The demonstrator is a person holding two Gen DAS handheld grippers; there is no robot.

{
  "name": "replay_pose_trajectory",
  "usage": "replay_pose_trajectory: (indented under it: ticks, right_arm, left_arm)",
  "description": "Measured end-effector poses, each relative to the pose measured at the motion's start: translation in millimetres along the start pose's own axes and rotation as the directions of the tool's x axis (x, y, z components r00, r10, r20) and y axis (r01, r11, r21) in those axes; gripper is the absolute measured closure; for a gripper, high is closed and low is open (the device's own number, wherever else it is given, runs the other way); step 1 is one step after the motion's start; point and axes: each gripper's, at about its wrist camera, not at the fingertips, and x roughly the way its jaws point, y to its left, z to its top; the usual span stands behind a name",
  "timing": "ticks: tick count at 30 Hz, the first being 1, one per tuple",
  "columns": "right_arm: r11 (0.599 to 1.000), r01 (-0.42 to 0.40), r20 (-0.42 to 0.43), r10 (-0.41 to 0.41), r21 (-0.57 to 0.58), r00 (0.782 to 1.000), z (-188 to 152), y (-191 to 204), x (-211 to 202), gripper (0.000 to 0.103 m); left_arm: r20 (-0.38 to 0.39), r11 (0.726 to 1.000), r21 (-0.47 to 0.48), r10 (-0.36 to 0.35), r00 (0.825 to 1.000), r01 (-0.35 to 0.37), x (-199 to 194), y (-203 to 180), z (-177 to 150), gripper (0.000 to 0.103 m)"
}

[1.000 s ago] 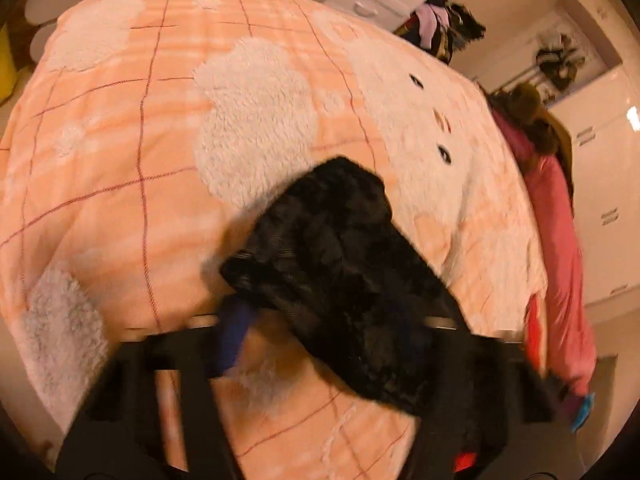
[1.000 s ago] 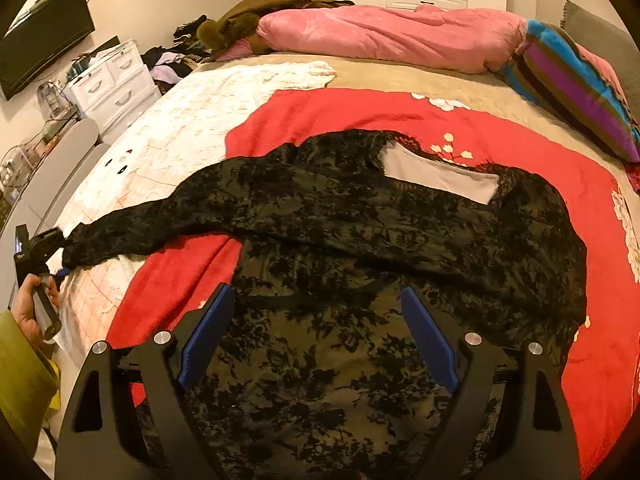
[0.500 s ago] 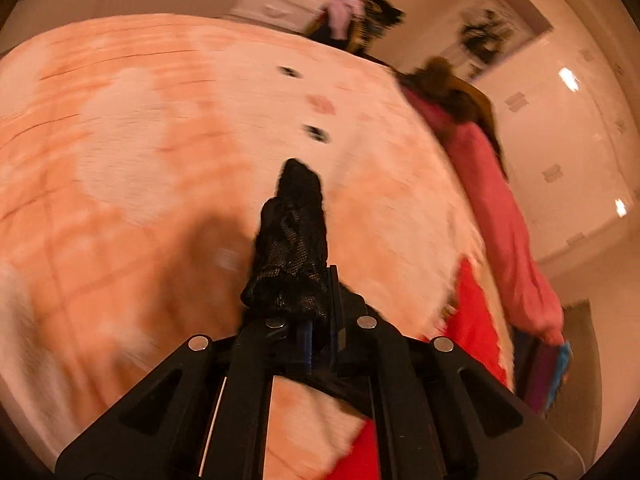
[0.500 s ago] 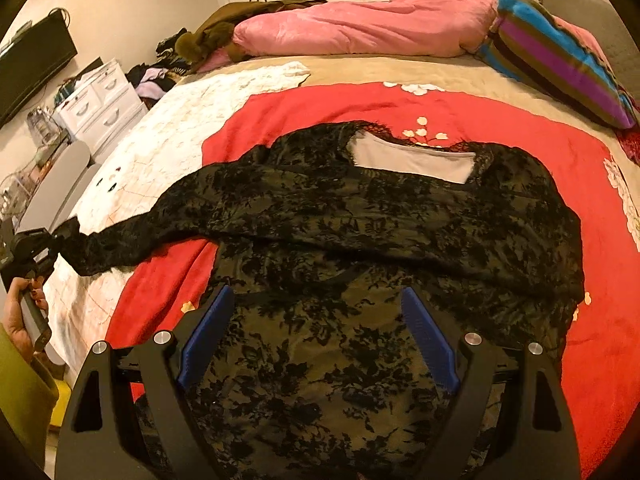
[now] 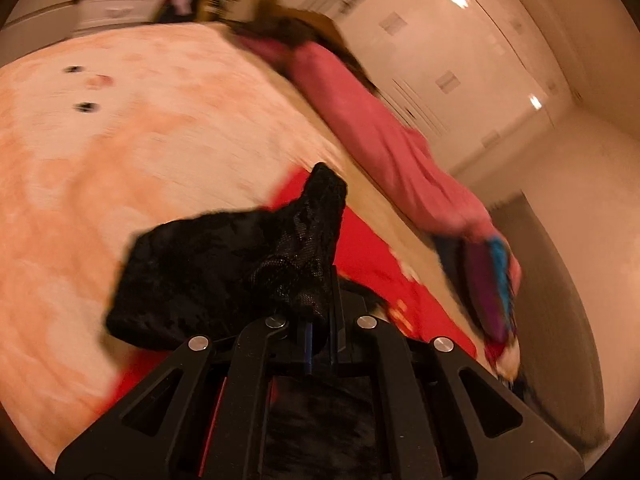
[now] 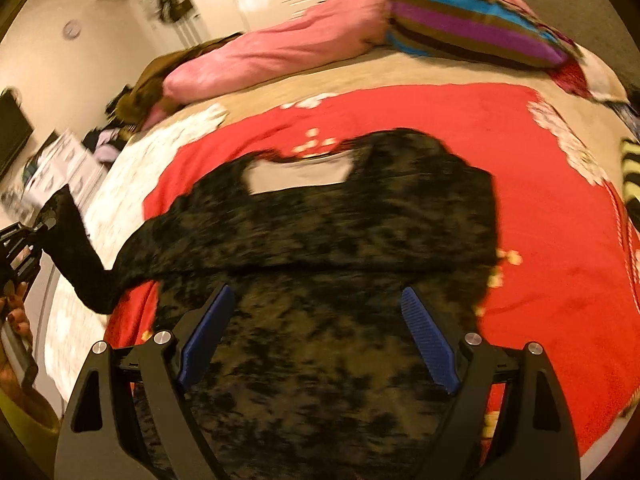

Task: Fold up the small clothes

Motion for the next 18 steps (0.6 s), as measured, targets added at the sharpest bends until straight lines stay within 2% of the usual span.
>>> replay_pose_trajectory:
  ticks: [4, 9, 11, 13, 16, 18]
  right_arm:
    - [0.997, 0.023, 0.009, -0.023, 0.069, 1.0, -2.2, -34.3, -9.6, 0.018]
    - [0.989, 0.051, 0.011, -0.053, 0.138, 0.999, -8.2, -72.3, -19.9, 0.018]
    - [0.984, 0.06, 0.009, -0.063, 0.166, 0.998, -10.7, -85.3, -22.7, 0.018]
    - [0.981, 0.063, 0.003, -0.065, 0.184, 0.998, -12.7, -93.1, -23.5, 0.018]
    - [0.978, 0.063, -0.009, -0.063, 0.198, 0.998, -15.9, -99.2, -22.1, 0.018]
    - [0.979, 0.061, -0.017, -0.058, 0.196, 0.998, -17.4, -98.3, -20.3, 0.018]
  left_arm:
    - [-0.115, 0.993, 0.1, -0.049, 0.992, 0.06, 37.8, -58.5, -41.8, 0.103]
    - [-0.264, 0.975, 0.192, -0.062, 0.963, 0.116, 81.6, -104.4, -104.9, 0.103]
    - [-0.333, 0.969, 0.208, -0.055, 0.941, 0.13, 100.7, -112.1, -129.8, 0.103]
    - [-0.418, 0.964, 0.22, -0.044, 0.907, 0.148, 126.0, -113.6, -154.2, 0.103]
    - [-0.486, 0.956, 0.251, -0.009, 0.874, 0.15, 149.7, -112.0, -180.4, 0.099]
    - [-0.554, 0.956, 0.24, -0.006, 0.833, 0.166, 164.5, -102.9, -198.0, 0.076]
